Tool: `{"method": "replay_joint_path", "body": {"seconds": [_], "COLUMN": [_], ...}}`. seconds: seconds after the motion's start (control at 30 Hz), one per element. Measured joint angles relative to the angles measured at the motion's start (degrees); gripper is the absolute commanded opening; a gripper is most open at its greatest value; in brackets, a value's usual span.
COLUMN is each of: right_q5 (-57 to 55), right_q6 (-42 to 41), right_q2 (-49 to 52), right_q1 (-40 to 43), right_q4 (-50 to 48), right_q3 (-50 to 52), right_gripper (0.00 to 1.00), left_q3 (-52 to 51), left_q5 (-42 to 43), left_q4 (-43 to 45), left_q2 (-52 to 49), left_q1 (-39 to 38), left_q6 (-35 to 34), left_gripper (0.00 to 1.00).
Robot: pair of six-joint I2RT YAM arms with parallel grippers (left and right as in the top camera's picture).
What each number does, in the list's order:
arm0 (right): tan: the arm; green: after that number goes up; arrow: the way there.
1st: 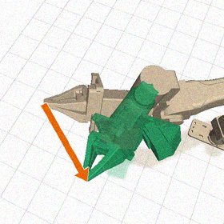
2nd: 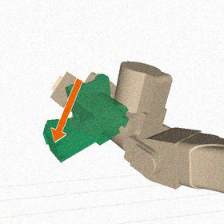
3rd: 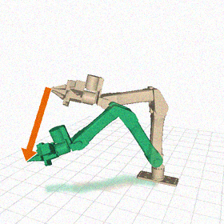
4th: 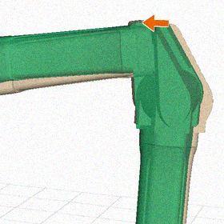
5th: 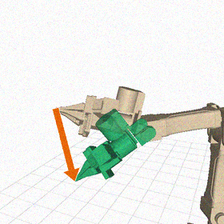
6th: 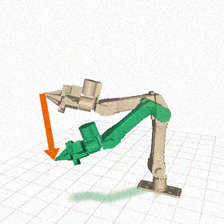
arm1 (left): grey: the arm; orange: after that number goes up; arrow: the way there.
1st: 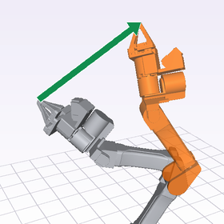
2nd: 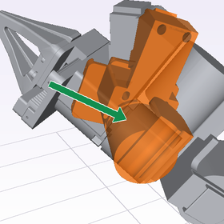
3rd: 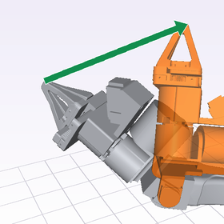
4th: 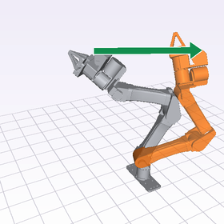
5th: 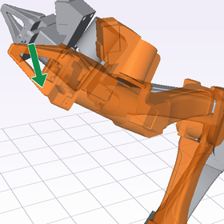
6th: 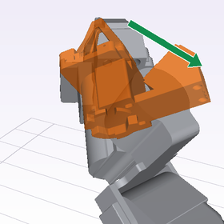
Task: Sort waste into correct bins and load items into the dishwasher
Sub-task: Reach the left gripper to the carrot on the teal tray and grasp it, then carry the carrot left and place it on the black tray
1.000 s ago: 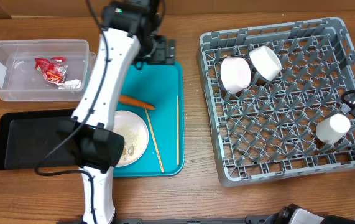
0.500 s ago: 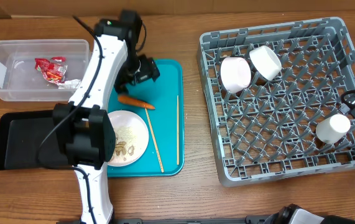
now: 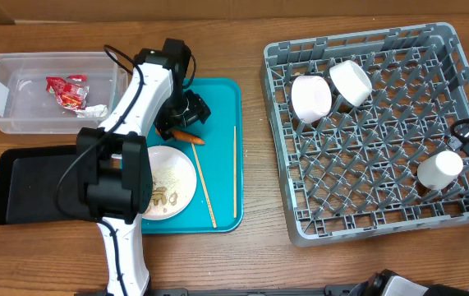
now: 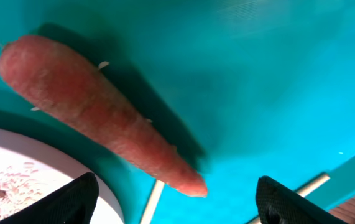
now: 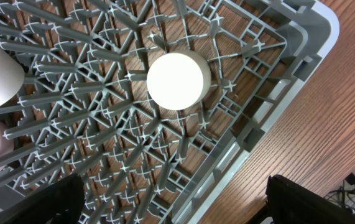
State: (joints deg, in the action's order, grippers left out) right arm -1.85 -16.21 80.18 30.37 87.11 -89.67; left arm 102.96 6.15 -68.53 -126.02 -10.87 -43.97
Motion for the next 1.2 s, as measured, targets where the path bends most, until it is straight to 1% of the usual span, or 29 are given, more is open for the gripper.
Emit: {"method": "replay_joint_path", "body": {"seconds": [0.17, 0.23, 0.33, 0.47, 0.53, 0.6, 0.67, 0.7, 0.83, 0.93, 1.0, 1.1, 1.2], "right_q5": [-0.02, -0.02, 0.0, 0.0, 0.0, 0.0, 0.0, -0.02, 0.02, 0.0, 0.02, 0.04, 0.07], "right_q6": [0.0, -0.02, 0.02, -0.04, -0.02, 0.0, -0.02, 0.0, -0.02, -0.02, 0.0, 0.0, -0.02], "right_q2": [0.0, 0.0, 0.0, 0.0, 0.0, 0.0, 0.0, 0.0, 0.0, 0.0, 0.0, 0.0, 0.0], "right_q1": [0.02, 0.02, 0.0, 0.0, 0.0, 0.0, 0.02, 0.02, 0.0, 0.02, 0.0, 0.0, 0.02], "right_q4": [-0.02, -0.04, 0.02, 0.07, 0.07, 0.09, 0.11, 0.09, 0.22, 0.42, 0.44, 0.42, 0.42], "right_q3": [0.0, 0.0, 0.0, 0.0, 0.0, 0.0, 0.0, 0.0, 0.0, 0.0, 0.0, 0.0, 0.0], "right_gripper": [0.96, 0.96, 0.96, 0.96, 0.96, 0.96, 0.96, 0.96, 0.96, 0.96, 0.96, 0.96, 0.96], "left_q3": [-2.03, -4.31, -6.6, -7.02, -7.04, -7.06, -7.06, -7.06, -7.02, -5.57, -1.38, 4.52, 9.73], "left_q5": [-0.87, -1.09, -1.97, -3.56, -4.79, -5.6, -6.29, -6.69, -6.91, -6.95, -7.08, -7.76, -9.9], "left_q4": [0.24, 3.08, 7.78, 10.86, 12.04, 12.94, 13.94, 14.71, 14.8, 12.24, 8.22, 4.57, -0.33], "left_q2": [0.0, 0.0, -0.02, -0.02, -0.02, -0.02, -0.02, -0.02, -0.02, -0.02, -0.04, 0.02, 1.31], "left_q1": [0.0, 0.0, 0.0, 0.0, 0.0, 0.0, 0.0, 0.0, 0.04, 0.22, 0.74, 1.64, 3.17], "left_q6": [-1.29, -2.36, -2.86, -3.48, -3.82, -4.04, -3.76, -3.63, -2.54, 0.07, 2.84, 5.01, 5.64], "left_gripper": [0.83, 0.82, 0.75, 0.54, 0.33, 0.27, 0.06, 0.04, 0.04, 0.04, 0.04, 0.04, 0.04]}}
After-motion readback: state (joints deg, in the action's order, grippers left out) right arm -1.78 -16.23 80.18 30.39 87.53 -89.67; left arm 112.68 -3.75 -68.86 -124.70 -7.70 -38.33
